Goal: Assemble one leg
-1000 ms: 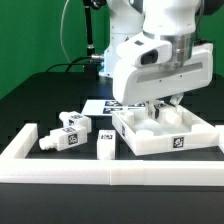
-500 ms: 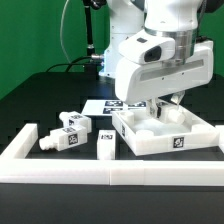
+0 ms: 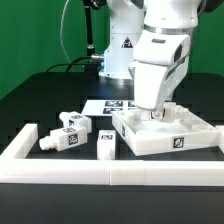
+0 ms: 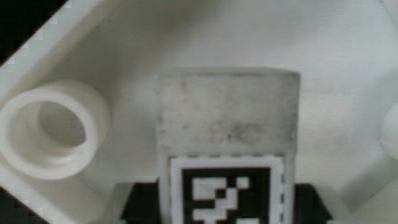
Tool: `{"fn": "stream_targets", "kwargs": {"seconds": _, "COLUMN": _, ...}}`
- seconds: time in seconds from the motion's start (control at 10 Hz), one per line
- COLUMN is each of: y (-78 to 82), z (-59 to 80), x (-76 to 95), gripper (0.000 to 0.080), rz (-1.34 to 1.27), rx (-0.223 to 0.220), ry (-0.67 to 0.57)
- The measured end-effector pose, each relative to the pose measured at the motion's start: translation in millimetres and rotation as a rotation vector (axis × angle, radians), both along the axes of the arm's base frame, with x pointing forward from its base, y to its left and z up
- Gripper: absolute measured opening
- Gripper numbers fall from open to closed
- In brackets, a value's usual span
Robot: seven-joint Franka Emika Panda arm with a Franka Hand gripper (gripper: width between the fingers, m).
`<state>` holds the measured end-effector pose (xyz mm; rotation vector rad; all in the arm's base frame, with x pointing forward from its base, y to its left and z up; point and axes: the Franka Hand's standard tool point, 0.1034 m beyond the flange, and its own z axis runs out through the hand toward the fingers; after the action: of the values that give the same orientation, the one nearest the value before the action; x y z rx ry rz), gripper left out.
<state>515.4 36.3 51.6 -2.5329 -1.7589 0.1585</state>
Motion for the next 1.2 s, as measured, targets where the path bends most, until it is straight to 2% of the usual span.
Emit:
{"fn": "stream_targets", "kwargs": {"seconds": 0.3, "y": 0.6, "z": -2.5, "x": 2.1, "gripper": 0.0284, "rz": 0.343, "rx": 0.023, "ry": -0.002}}
{"fn": "stream_targets", "kwargs": {"seconds": 0.6, "y": -0.8, "z": -2.9, "x": 4.0, "gripper": 0.0284, "rz": 0.513, "rx": 0.023, "ry": -0.007}}
{"fn": "stream_targets", "kwargs": {"seconds": 0.9, "y": 1.7, "z": -4.1, "x": 4.7, "gripper": 0.0284, "rz": 0.878, "rx": 0.036, "ry": -0.013}}
{"fn": "stream_targets", "kwargs": {"seconds": 1.2, "y": -4.1, "z": -4.3, "x": 5.9, "gripper": 0.0284, "rz": 1.075, "rx": 0.029, "ry": 0.000}}
